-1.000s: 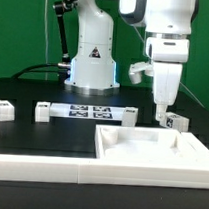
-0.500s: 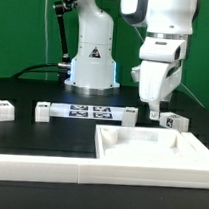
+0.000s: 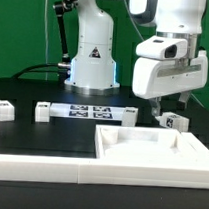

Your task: Assemble square table

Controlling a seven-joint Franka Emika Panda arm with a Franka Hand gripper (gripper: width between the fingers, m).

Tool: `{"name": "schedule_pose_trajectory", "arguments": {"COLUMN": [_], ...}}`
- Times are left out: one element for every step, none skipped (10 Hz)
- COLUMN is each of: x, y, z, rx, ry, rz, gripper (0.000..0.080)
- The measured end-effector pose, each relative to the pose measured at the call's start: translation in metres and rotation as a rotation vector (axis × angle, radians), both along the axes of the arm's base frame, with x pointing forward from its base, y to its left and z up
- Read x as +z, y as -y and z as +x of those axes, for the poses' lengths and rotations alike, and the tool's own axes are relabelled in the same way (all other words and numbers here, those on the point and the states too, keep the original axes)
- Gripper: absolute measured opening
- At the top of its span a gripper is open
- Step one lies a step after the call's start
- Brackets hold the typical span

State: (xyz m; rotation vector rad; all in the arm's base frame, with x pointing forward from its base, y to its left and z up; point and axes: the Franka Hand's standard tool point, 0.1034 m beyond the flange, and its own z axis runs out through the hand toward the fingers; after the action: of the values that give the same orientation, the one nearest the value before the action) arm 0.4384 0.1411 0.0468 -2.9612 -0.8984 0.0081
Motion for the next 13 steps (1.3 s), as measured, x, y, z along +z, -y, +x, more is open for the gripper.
{"name": "schedule_pose_trajectory", "arguments": {"x": [0.0, 0.0, 0.0, 0.0, -0.001, -0.003, -0.003, -0.003, -0.003, -0.004, -0.002, -0.003, -0.004], "y": [-0.001, -0.003, -0.013, -0.021, -0.025, -0.027, -0.026, -0.025, -0.026, -0.024, -0.023, -0.026, -0.027], "z": [0.0, -0.001, -0.003, -0.005, -0.007, -0.008, -0.008, -0.01, -0.009, -0.014, -0.017, -0.015, -0.017], "rx": [-0.055, -0.06, -0.085, -0.087, -0.078, -0.072, -0.073, -0.07, -0.069, -0.066, -0.056, -0.065, -0.066], "ry": [-0.005, -0.005, -0.005, -0.007, -0.008, -0.011, -0.013, -0.039, -0.041, -0.088, -0.171, -0.233, -0.263], "rz": [0.003, 0.004, 0.003, 0.004, 0.004, 0.004, 0.003, -0.011, -0.012, -0.038, -0.084, -0.12, -0.135], "gripper": [0.0649, 0.0649, 0.0649, 0.0649, 0.0649, 0.0649, 0.0649, 0.0649, 0.0649, 0.0649, 0.0649, 0.0649, 0.0649]}}
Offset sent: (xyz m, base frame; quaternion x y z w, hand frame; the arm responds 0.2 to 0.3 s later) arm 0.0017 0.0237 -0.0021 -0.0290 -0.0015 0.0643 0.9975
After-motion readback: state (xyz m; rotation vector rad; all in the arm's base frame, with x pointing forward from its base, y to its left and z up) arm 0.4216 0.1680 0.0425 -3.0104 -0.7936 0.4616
